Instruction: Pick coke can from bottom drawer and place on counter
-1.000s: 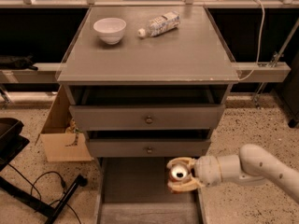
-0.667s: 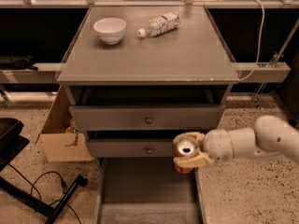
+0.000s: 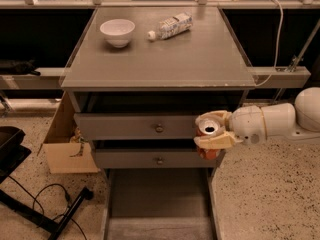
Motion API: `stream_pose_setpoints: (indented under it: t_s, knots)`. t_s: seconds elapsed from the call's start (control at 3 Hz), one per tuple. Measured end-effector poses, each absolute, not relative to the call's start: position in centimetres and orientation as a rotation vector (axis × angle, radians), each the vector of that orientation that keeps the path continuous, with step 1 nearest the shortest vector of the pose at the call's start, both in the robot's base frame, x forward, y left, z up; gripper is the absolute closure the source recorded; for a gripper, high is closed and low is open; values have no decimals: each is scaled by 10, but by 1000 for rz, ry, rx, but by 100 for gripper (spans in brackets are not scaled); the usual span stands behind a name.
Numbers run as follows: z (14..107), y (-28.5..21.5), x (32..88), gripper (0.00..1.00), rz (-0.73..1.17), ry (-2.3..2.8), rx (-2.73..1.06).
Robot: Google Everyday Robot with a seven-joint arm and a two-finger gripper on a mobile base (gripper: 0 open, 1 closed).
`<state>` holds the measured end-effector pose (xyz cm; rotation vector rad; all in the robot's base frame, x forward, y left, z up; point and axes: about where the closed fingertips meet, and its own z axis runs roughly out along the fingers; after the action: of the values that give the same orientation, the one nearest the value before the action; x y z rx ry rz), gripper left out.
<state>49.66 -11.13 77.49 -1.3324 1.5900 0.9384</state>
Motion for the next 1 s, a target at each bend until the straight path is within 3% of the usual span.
stream_pose_setpoints:
  t_s: [1.0]
  knots:
    - [883, -161, 517, 100, 870, 1504, -1177]
